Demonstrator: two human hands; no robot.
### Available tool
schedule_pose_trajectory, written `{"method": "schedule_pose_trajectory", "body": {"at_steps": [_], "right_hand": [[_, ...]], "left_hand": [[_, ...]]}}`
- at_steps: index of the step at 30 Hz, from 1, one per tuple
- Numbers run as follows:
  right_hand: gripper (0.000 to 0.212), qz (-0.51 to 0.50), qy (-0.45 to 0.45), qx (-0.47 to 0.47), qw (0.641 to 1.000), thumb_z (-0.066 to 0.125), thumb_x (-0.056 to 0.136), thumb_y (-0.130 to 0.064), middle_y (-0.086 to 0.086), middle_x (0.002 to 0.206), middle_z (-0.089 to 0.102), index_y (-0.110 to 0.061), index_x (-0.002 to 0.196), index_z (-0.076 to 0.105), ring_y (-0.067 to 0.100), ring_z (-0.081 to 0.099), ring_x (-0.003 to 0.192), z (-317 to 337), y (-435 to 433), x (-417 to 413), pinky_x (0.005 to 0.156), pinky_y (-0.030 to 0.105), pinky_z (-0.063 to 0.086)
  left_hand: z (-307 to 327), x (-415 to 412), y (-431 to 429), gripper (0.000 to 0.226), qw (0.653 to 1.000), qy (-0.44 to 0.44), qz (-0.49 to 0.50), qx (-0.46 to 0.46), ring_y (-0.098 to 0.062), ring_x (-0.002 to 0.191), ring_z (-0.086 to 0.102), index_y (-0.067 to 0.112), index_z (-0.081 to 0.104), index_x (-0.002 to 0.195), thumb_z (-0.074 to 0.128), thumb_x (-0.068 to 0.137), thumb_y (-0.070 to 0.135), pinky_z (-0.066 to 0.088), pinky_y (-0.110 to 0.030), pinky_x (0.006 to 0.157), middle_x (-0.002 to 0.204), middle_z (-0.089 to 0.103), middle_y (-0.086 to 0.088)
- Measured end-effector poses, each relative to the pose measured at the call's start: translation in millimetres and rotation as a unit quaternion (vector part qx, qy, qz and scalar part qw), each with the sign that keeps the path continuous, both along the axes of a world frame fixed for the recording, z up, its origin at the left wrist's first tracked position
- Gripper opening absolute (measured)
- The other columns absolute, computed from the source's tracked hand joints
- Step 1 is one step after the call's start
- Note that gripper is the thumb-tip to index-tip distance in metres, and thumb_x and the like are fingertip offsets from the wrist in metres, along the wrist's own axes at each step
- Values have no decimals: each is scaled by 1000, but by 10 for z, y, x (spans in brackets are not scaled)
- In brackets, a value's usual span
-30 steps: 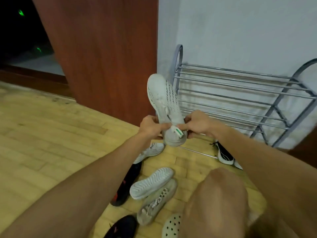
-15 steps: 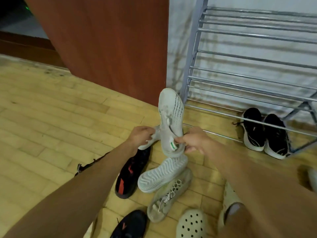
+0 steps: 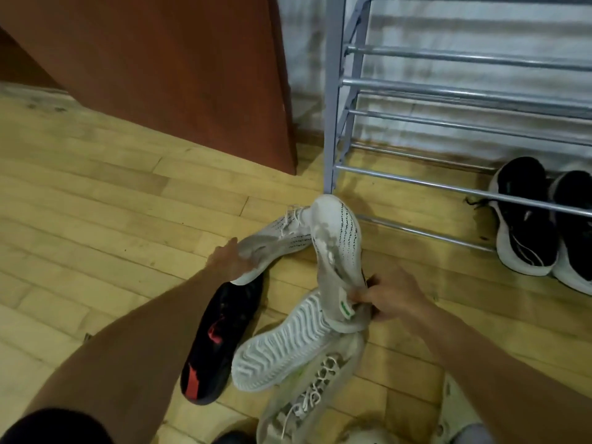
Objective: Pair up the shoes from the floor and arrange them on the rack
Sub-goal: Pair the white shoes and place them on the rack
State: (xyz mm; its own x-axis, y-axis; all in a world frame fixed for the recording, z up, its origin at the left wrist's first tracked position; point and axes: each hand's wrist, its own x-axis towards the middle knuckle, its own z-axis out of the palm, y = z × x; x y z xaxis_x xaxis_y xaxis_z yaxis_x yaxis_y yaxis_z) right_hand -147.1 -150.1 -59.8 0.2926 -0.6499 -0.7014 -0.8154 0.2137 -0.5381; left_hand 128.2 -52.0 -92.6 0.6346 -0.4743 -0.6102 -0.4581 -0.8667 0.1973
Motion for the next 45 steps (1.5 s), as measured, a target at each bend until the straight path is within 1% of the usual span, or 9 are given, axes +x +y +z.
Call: {"method": "schedule_pose_trajectory", "body": {"at_steps": [7, 11, 15, 20, 24, 28, 33, 36, 45], "right_hand": [[33, -4, 4, 30, 1000, 85, 69, -28, 10, 73, 72, -1, 83, 73, 18, 68, 57, -79, 105, 51, 44, 24, 55], [31, 0, 31, 28, 999, 86, 68, -27, 10, 73, 72, -3, 78, 71, 23, 71, 61, 20, 187, 11, 56, 33, 62], [29, -71, 5, 46, 996, 86, 70, -18, 8, 68, 64, -6, 64, 60, 23, 66, 61, 192, 290, -77, 60, 37, 61], [39, -179, -58, 81, 979, 83, 71, -5, 19, 100, 67, 6, 104, 65, 35, 66, 89, 469, 423, -290, 58, 40, 57], [35, -217, -71, 74, 971, 83, 71, -6, 21, 107, 67, 3, 96, 61, 37, 66, 95, 640, 439, -530, 47, 38, 53], [41, -237, -58, 75, 967, 82, 75, -11, 20, 115, 65, 4, 107, 61, 33, 65, 93, 725, 341, -771, 67, 43, 57], [41, -259, -83, 37, 962, 82, 74, -9, 22, 109, 68, 7, 106, 61, 33, 68, 87, 772, -96, -943, 57, 41, 58], [49, -248, -61, 7, 967, 83, 73, -10, 21, 108, 68, 5, 112, 58, 34, 70, 93, 721, -454, -997, 75, 49, 60], [31, -203, -33, -62, 977, 79, 78, -29, 12, 75, 69, 0, 80, 67, 28, 72, 77, 74, -1244, -842, 73, 47, 62]], "left_hand": [[-4, -110, 80, 27, 986, 121, 111, -9, -22, 58, 48, 0, 56, 72, 70, 77, 23, 38, -26, 51, 67, 52, -10], [-25, -409, 221, 21, 967, 183, 176, -32, -28, 82, 61, 1, 61, 82, 73, 76, 17, 53, -35, 70, 81, 61, -14], [52, -671, 393, 23, 973, 160, 160, -53, -28, 65, 61, 1, 57, 72, 70, 80, 19, 55, -33, 56, 71, 60, -16], [329, -925, 625, 20, 970, 175, 151, -78, -29, 67, 65, 1, 62, 75, 75, 76, 16, 60, -42, 68, 73, 61, -19], [550, -1155, 583, 30, 960, 201, 141, -134, -30, 73, 70, -4, 65, 80, 81, 70, 20, 61, -41, 67, 79, 67, -20], [704, -1386, 377, 32, 947, 230, 135, -178, -28, 69, 69, -3, 60, 76, 83, 68, 17, 60, -35, 56, 79, 66, -16], [709, -1627, -129, 39, 941, 240, 124, -206, -35, 78, 70, -10, 66, 88, 82, 68, 18, 60, -43, 70, 89, 69, -22], [614, -1731, -554, 43, 933, 245, 125, -231, -35, 79, 70, -13, 66, 92, 82, 69, 18, 60, -45, 69, 93, 70, -24], [193, -1639, -1731, 29, 937, 215, 131, -244, -28, 77, 67, -1, 66, 84, 79, 73, 22, 58, -35, 60, 93, 70, -19]]}}
